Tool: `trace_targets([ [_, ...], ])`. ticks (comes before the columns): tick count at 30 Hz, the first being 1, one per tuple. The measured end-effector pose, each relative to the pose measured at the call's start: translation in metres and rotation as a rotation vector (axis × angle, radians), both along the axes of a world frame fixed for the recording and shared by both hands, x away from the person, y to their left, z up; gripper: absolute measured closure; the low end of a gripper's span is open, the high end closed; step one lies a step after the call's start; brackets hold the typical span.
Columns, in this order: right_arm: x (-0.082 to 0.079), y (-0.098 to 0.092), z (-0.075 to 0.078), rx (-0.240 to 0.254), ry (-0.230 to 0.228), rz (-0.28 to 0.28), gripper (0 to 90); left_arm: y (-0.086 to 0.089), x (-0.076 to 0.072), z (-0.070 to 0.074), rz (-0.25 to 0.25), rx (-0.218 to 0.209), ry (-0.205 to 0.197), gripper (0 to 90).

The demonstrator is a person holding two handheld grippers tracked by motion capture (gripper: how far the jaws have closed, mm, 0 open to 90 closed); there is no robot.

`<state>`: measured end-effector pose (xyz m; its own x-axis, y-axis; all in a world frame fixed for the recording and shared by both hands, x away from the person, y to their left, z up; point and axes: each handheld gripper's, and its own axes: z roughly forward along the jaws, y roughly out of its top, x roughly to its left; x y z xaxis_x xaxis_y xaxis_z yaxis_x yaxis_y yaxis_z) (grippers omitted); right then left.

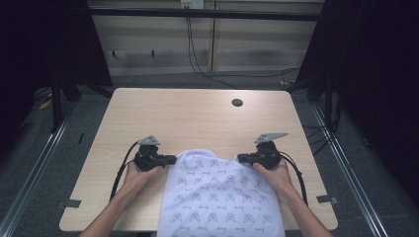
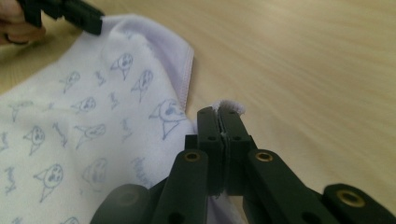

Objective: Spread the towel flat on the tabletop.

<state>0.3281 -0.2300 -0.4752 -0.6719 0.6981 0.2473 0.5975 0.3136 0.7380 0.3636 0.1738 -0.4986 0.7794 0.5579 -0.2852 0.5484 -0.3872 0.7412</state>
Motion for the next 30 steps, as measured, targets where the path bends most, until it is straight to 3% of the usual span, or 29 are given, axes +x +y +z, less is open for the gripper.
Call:
trace_targets([
  [1, -0.002, -0.009, 0.008, 0.03, -0.027, -0.024, 88.7, 0.004, -0.003, 0.007, 0.004, -0.026, -0.017, 87.3],
  [3, -0.003, -0.014, 0.013, 0.038, -0.043, -0.04, 88.7, 0.009, -0.004, 0.013, 0.014, -0.046, -0.031, 87.3],
  [4, -0.006, -0.025, 0.022, 0.068, -0.073, -0.075, 88.8, 0.018, -0.007, 0.023, 0.032, -0.09, -0.061, 87.4],
  [5, -0.007, -0.03, 0.026, 0.08, -0.085, -0.09, 88.8, 0.018, -0.007, 0.023, 0.032, -0.09, -0.061, 87.5],
  [6, -0.009, -0.037, 0.032, 0.094, -0.108, -0.117, 88.9, 0.024, -0.009, 0.03, 0.049, -0.123, -0.075, 87.6],
  [7, -0.009, -0.037, 0.032, 0.094, -0.108, -0.117, 88.9, 0.028, -0.011, 0.034, 0.056, -0.139, -0.089, 87.6],
  [10, -0.014, -0.057, 0.048, 0.135, -0.17, -0.177, 88.9, 0.039, -0.016, 0.045, 0.079, -0.171, -0.116, 87.6],
  [12, -0.014, -0.063, 0.056, 0.138, -0.184, -0.198, 88.9, 0.04, -0.015, 0.048, 0.086, -0.171, -0.116, 87.6],
  [15, -0.008, -0.066, 0.062, 0.139, -0.192, -0.216, 88.9, 0.04, -0.007, 0.058, 0.117, -0.187, -0.139, 87.5],
  [16, 0.002, -0.067, 0.073, 0.135, -0.213, -0.233, 88.9, 0.038, 0.001, 0.07, 0.128, -0.199, -0.167, 87.5],
  [17, 0.006, -0.067, 0.077, 0.136, -0.22, -0.238, 88.9, 0.038, 0.001, 0.07, 0.128, -0.199, -0.167, 87.4],
  [20, 0.019, -0.067, 0.088, 0.158, -0.257, -0.253, 88.9, 0.034, 0.008, 0.096, 0.123, -0.23, -0.258, 87.3],
  [21, 0.025, -0.067, 0.097, 0.197, -0.315, -0.267, 88.9, 0.033, 0.007, 0.103, 0.137, -0.254, -0.288, 87.2],
  [23, 0.027, -0.067, 0.099, 0.221, -0.334, -0.271, 88.9, 0.032, 0.007, 0.109, 0.131, -0.259, -0.317, 87.2],
  [24, 0.034, -0.07, 0.096, 0.237, -0.328, -0.293, 88.5, 0.03, 0.008, 0.106, 0.12, -0.198, -0.312, 86.5],
  [26, 0.037, -0.071, 0.09, 0.218, -0.304, -0.299, 87.1, 0.028, 0.012, 0.086, 0.104, -0.104, -0.223, 84.9],
  [27, 0.042, -0.072, 0.078, 0.168, -0.255, -0.308, 77.7, 0.029, 0.014, 0.078, 0.105, -0.089, -0.19, 78.8],
  [28, 0.043, -0.074, 0.061, 0.089, -0.193, -0.332, 72.4, 0.034, 0.014, 0.056, 0.143, -0.067, -0.127, 71.9],
  [29, 0.043, -0.074, 0.061, 0.089, -0.193, -0.332, 72.4, 0.034, 0.014, 0.056, 0.143, -0.067, -0.127, 69.1],
  [30, 0.041, -0.078, 0.048, 0.05, -0.173, -0.338, 69.9, 0.038, 0.013, 0.048, 0.146, -0.053, -0.112, 69.1],
])
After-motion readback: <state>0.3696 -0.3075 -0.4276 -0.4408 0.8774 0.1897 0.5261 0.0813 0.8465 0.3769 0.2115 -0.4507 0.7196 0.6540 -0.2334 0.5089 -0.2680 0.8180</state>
